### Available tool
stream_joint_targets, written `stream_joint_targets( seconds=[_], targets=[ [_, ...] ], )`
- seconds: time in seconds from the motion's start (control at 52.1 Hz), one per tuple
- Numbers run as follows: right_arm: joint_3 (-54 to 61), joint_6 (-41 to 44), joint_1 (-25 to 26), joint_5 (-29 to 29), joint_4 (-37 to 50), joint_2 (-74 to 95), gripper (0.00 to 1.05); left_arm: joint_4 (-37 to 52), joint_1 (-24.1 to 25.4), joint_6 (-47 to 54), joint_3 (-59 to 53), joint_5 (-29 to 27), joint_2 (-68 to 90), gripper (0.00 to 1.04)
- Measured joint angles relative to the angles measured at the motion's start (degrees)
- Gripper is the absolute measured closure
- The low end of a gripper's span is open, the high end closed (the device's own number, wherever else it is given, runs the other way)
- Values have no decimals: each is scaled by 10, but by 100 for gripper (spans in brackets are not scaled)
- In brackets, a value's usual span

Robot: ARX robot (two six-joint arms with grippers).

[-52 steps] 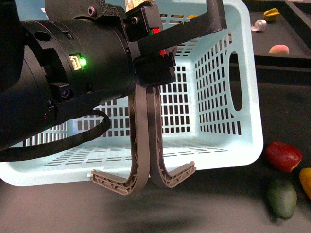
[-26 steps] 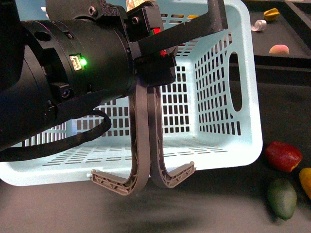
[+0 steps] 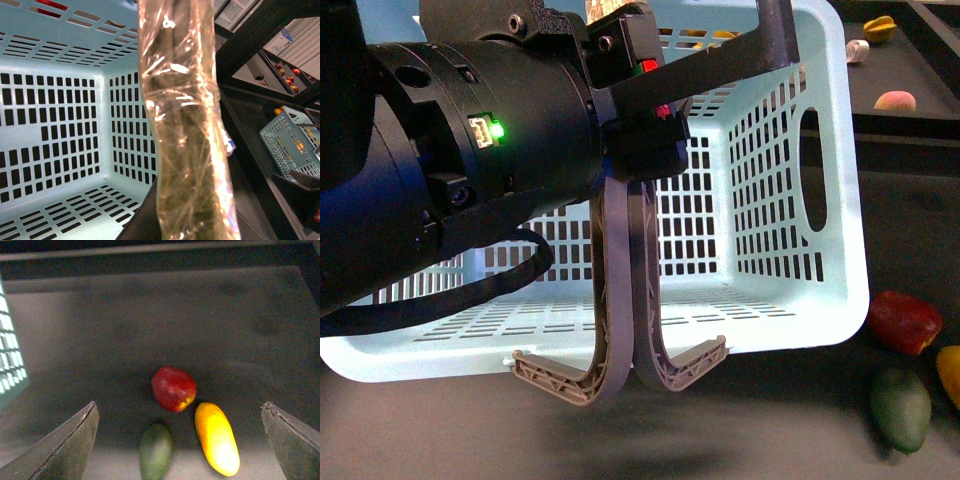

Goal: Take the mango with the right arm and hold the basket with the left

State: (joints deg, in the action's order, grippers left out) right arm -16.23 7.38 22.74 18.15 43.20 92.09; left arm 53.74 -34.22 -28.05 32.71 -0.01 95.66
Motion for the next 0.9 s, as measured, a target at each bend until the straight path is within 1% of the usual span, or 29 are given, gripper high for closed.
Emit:
stream_joint_targets(
  seconds=[0.058,0.269,0.499,0.692,0.903],
  targets=[
    [-25,13,10,-1,20,84,8,0,0,0,0,0,0,99],
    [-93,34,23,-23,39,245,8,0,0,0,0,0,0,99],
    [-208,46,52,-57,14,426,8,0,0,0,0,0,0,99],
    [-282,55,73,-76,-19,508,8,0,0,0,0,0,0,99],
    [-350,64,78,-87,-47,567,8,0,0,0,0,0,0,99]
  ],
)
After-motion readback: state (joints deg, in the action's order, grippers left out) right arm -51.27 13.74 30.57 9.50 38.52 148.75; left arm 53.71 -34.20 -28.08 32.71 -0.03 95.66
